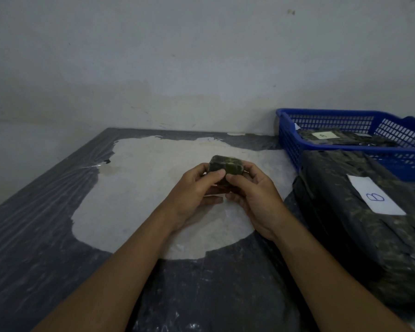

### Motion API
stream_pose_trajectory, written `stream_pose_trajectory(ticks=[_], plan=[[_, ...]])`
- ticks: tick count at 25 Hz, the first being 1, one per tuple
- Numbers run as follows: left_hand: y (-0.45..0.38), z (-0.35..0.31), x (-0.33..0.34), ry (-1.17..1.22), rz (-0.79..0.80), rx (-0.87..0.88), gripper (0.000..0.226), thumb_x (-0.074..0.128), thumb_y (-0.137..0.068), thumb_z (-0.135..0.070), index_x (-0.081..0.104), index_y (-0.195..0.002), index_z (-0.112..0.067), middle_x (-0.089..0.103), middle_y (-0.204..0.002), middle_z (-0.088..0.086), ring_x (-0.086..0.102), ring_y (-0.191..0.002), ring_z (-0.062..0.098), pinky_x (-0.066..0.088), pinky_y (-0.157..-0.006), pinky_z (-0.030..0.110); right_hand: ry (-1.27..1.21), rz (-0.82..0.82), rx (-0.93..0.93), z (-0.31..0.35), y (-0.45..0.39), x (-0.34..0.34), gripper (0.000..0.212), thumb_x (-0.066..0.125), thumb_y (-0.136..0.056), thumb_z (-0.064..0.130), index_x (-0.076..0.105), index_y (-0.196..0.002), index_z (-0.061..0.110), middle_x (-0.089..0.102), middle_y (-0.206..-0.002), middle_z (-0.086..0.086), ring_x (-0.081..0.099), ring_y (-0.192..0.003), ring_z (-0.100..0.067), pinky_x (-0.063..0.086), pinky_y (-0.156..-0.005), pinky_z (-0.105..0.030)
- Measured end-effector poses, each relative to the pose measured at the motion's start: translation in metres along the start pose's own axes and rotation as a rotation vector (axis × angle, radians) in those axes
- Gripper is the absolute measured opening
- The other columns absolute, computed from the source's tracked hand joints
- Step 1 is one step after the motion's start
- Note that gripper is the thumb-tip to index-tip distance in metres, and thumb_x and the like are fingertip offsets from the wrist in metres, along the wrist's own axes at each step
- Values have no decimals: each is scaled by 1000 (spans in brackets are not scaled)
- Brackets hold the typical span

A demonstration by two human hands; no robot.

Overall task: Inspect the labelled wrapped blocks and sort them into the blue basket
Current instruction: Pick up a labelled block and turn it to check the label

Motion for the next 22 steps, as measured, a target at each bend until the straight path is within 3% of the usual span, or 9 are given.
stream_pose_trajectory(ticks=[7, 16, 22], plan=[[2, -5, 3, 4, -6, 45, 23, 55, -104, -31, 60, -126, -23, 73, -114, 14, 75, -101, 30, 61, -79, 37, -25, 40, -30, 2, 1, 2, 25, 62, -100, 9, 68, -123, 16, 75, -120, -9, 72, -109, -25, 56, -78, -30], [1, -5, -2, -34, -38, 70, 20, 56, -104, -25, 60, -122, -17, 70, -117, 16, 75, -102, 28, 63, -81, 44, 31, 17, -55, 2, 1, 1, 20, 63, -99, 5, 70, -108, 22, 78, -107, -3, 72, -98, -18, 56, -77, -32], [0, -2, -5, -70, -131, 69, 31, 53, -104, -40, 61, -129, -24, 68, -124, 4, 71, -109, 20, 63, -75, 37, 20, 22, -62, 6, 3, 3, 22, 67, -97, 12, 70, -118, 20, 78, -112, -4, 75, -97, -19, 58, -69, -26]])
Point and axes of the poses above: each hand's wrist, its own y-axis away from the middle knuckle, its own x-axis out of the palm, z = x × y, the point moved 7 cm from there along -y, towards the middle knuckle
